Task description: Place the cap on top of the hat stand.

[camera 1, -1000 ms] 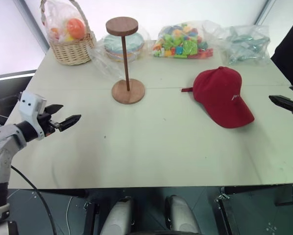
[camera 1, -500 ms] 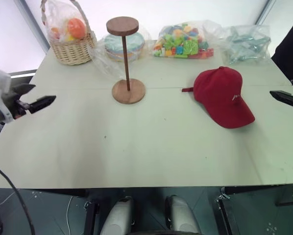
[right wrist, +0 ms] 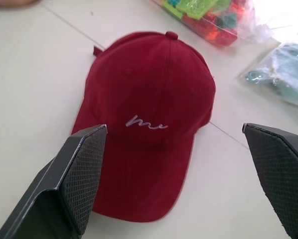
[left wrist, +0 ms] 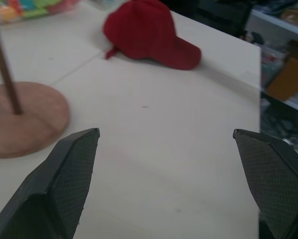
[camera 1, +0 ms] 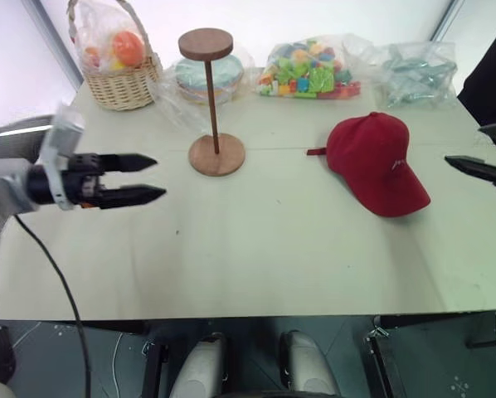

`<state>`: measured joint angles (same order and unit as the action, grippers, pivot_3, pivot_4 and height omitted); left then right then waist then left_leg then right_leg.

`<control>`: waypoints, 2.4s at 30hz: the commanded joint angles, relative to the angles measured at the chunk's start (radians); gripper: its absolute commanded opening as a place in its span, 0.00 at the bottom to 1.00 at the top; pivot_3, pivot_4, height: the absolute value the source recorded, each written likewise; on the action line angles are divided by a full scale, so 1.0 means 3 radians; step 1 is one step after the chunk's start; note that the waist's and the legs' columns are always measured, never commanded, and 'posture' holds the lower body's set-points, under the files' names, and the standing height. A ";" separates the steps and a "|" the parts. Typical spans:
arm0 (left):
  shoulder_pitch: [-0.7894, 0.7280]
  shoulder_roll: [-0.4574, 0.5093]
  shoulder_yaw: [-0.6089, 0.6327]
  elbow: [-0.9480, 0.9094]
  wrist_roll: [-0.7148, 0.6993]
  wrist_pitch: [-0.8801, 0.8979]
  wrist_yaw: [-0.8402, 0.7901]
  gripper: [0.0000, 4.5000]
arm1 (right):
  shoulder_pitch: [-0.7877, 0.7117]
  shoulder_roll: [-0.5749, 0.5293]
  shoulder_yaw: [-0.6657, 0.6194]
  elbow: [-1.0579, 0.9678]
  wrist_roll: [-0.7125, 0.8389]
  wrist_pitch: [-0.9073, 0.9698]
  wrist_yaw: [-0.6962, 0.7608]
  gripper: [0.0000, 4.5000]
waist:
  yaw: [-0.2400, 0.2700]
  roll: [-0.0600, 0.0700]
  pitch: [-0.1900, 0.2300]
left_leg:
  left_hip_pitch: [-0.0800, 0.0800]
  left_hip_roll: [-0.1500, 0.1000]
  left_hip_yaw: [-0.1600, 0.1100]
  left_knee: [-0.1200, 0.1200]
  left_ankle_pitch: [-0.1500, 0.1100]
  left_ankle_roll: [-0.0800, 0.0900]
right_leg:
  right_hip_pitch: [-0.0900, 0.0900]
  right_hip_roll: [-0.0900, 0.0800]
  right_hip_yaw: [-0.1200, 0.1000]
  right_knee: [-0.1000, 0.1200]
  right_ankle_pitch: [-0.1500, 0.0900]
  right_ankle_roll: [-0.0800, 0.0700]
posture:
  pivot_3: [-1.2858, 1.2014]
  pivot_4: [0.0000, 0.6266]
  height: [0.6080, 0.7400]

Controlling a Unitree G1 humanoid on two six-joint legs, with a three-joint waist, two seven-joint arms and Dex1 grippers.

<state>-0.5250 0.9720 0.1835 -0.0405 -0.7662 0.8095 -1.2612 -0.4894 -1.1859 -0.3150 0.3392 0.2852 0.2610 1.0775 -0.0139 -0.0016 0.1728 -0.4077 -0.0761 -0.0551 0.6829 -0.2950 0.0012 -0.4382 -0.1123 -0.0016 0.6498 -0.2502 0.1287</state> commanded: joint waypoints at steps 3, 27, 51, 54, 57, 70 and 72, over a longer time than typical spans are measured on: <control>-0.0122 -0.0097 -0.0101 0.0115 0.0174 -0.0216 -0.0016 1.00 | 0.0342 -0.0170 0.0145 0.0139 -0.0860 -0.1795 -0.0415 0.99 | 0.0004 0.0000 0.0000 | 0.0000 0.0000 0.0001 0.0000 0.0000 0.0000 | -0.0001 0.0001 0.0000 0.0000 0.0000 0.0000 | 0.52 0.24 1.00; -0.0008 -0.0452 -0.0127 -0.0053 0.0263 -0.0276 0.0217 1.00 | -0.0782 -0.0218 0.3062 0.2419 -0.5882 -0.3402 -0.6586 0.99 | -0.0099 0.0002 -0.0001 | 0.0005 0.0007 0.0018 -0.0009 0.0006 -0.0009 | -0.0009 0.0023 0.0037 0.0000 -0.0001 -0.0001 | 0.52 0.24 1.00; 0.0350 -0.0401 0.0194 -0.0495 0.0006 -0.0020 0.0650 1.00 | -0.1492 0.0739 0.3959 0.3029 -0.5791 -0.3004 -0.7062 0.99 | -0.0205 -0.0076 -0.0033 | 0.0090 0.0014 0.0008 -0.0042 0.0007 -0.0016 | 0.0051 0.0053 0.0080 -0.0014 0.0003 -0.0010 | 0.52 0.24 1.00; 0.0368 -0.0398 0.0193 -0.0516 -0.0007 -0.0025 0.0676 1.00 | -0.1525 0.0785 0.3961 0.3035 -0.5735 -0.3005 -0.7034 0.99 | -0.0229 -0.0078 -0.0033 | 0.0119 0.0014 0.0011 -0.0062 0.0010 -0.0020 | 0.0067 0.0057 0.0092 -0.0017 0.0003 -0.0011 | 0.52 0.24 1.00; 0.0378 -0.0394 0.0200 -0.0518 -0.0004 -0.0036 0.0698 1.00 | -0.1527 0.0812 0.4012 0.3019 -0.5727 -0.3026 -0.7037 0.80 | -0.0250 -0.0078 -0.0033 | 0.0118 0.0014 0.0010 -0.0062 0.0010 -0.0020 | 0.0066 0.0058 0.0093 -0.0017 0.0003 -0.0011 | 0.52 0.24 1.00; 0.0407 -0.0373 0.0228 -0.0506 -0.0007 -0.0057 0.0711 1.00 | -0.1557 0.0964 0.4074 0.3014 -0.5594 -0.3102 -0.6935 0.00 | -0.0287 -0.0079 -0.0033 | 0.0118 0.0015 0.0003 -0.0066 0.0009 -0.0021 | 0.0062 0.0064 0.0097 -0.0016 0.0002 -0.0013 | 0.52 0.24 1.00; 0.0425 -0.0372 0.0237 -0.0516 -0.0007 -0.0056 0.0722 1.00 | -0.1553 0.0984 0.4043 0.3011 -0.5524 -0.3120 -0.6886 0.00 | -0.0287 -0.0079 -0.0033 | 0.0119 0.0015 0.0002 -0.0066 0.0009 -0.0022 | 0.0062 0.0064 0.0097 -0.0016 0.0002 -0.0014 | 0.52 0.24 1.00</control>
<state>-0.3956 0.8449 0.2198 -0.1695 -0.7549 0.8018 -1.0437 -0.9597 -0.9444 0.8975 1.2714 -1.4057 -0.6571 -0.9992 -0.0999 -0.0252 0.1630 -0.3721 -0.0714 -0.0544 0.6631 -0.2923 -0.0054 -0.4197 -0.0929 0.0275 0.6449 -0.2495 0.1246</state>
